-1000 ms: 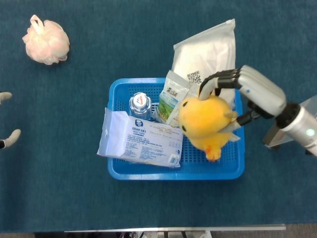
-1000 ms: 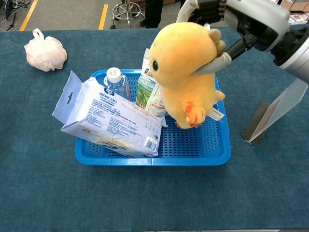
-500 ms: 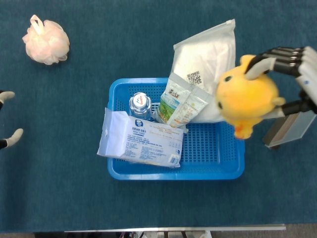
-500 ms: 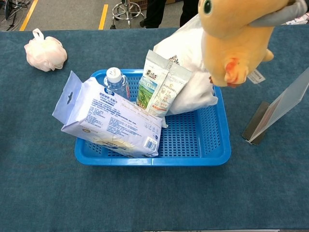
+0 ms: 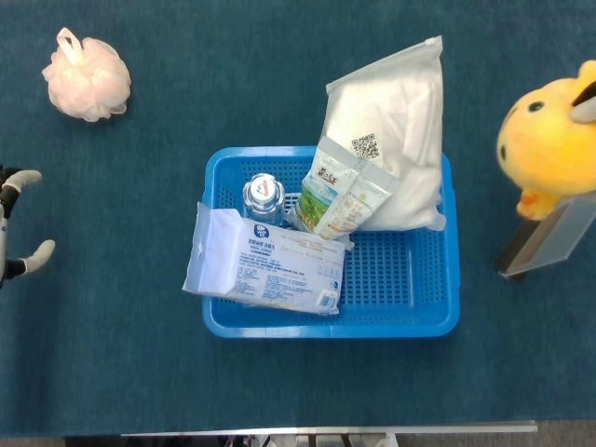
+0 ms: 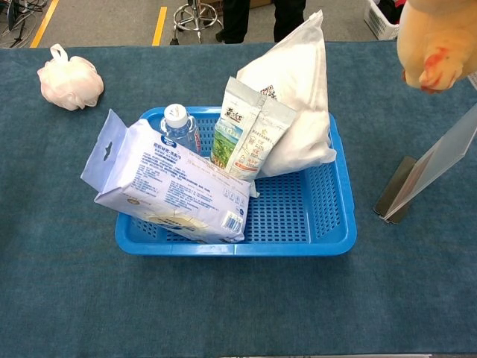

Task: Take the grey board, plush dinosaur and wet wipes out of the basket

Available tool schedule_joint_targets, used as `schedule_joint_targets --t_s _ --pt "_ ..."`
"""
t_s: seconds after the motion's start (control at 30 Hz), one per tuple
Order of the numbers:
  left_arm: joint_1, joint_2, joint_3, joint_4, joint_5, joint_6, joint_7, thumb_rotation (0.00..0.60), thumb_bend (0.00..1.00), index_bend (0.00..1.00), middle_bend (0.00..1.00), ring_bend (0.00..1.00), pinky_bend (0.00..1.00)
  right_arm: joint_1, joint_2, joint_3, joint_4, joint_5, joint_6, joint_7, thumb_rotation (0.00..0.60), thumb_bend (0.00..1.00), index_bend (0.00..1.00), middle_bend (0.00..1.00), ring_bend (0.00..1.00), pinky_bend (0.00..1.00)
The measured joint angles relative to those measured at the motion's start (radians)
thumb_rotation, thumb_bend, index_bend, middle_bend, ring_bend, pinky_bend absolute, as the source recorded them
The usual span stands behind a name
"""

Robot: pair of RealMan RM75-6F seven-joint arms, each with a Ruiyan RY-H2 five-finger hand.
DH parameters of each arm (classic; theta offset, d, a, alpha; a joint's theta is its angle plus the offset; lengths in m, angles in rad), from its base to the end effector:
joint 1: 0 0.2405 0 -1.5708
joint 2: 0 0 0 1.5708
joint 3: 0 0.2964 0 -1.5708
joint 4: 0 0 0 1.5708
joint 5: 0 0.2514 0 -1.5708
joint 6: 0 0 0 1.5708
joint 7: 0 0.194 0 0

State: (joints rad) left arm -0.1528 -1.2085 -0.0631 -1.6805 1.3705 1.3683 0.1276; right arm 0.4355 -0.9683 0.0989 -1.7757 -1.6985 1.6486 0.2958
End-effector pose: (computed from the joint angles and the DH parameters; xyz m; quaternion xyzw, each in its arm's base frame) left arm -0.3464 0.2601 0.0853 -0.5932 -0.4389 -0.3641 0.5683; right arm -0.1835 -0.3206 0.1976 0.6146 -0.2663 0.6437 0.3700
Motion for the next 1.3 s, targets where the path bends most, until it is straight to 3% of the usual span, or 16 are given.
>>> schedule_joint_targets --t_s 0.13,0.37,0.63,0.9,1.3 --pt "-0.001 -0.006 0.002 0.006 -0.002 -0.003 -0.002 0.600 0.19 0.24 0.24 0.15 0.41 -0.017 0.008 -0.006 -0.001 0.012 -0.026 -0.071 0.600 0.00 0.64 0.56 0.47 0.54" --pt "-0.002 -0.004 0.002 0.002 -0.007 -0.005 -0.002 0.600 0.19 0.24 0.24 0.15 0.41 -0.037 0.023 -0.031 -0.011 0.055 -0.137 -0.178 0.600 0.00 0.32 0.37 0.32 0.52" --pt "-0.002 -0.009 0.005 0.008 -0.008 -0.009 -0.005 0.600 0.19 0.24 0.24 0.15 0.41 -0.046 0.059 -0.033 -0.031 0.082 -0.206 -0.156 0.600 0.00 0.18 0.21 0.24 0.49" --pt "0.000 -0.016 0.007 0.018 -0.011 -0.008 -0.013 0.600 0.19 0.24 0.25 0.15 0.41 -0.058 0.044 -0.019 -0.022 0.077 -0.202 -0.128 0.600 0.00 0.16 0.19 0.23 0.49" --pt "-0.004 0.000 0.008 -0.009 0.031 0.004 -0.040 0.600 0.19 0.24 0.24 0.15 0.41 -0.085 -0.053 -0.015 0.047 0.005 -0.127 -0.090 0.600 0.00 0.17 0.26 0.23 0.49"
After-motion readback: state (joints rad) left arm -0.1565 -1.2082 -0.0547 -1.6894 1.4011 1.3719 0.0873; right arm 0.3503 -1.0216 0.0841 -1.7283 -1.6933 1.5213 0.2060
